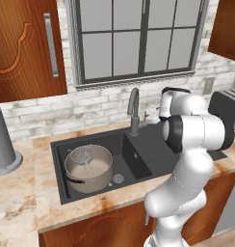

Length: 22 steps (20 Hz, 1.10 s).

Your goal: Pick the pot and strainer and place them in the sink. Then turn on the water.

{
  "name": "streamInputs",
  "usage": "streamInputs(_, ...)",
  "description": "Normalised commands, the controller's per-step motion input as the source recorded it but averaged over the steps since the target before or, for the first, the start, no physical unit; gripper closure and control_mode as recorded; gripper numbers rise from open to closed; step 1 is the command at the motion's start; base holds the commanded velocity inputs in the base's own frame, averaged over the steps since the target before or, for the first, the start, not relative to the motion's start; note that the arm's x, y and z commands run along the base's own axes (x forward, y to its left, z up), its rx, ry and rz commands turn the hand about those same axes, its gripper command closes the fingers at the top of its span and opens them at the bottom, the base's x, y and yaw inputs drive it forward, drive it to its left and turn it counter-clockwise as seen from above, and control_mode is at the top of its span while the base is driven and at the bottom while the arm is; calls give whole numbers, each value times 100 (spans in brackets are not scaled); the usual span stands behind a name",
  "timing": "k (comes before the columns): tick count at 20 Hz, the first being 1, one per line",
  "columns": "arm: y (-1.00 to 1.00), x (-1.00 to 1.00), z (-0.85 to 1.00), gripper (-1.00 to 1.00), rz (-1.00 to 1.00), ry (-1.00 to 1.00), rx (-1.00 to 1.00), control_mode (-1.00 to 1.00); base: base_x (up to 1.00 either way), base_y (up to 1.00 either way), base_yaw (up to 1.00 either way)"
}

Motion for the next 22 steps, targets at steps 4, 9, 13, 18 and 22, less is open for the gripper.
streamInputs(4, 0, 14, -29, -100, 0, 0, 0, -100, 0, 0, 0)
streamInputs(9, 0, 8, -34, -100, 0, 0, 0, -100, 0, 0, 0)
streamInputs(13, 0, 14, -13, -100, 0, 0, 0, -100, 0, 0, 0)
streamInputs(18, 0, 20, -3, -100, 0, 0, 0, -100, 0, 0, 0)
streamInputs(22, 0, 21, -4, -100, 0, 0, 0, -100, 0, 0, 0)
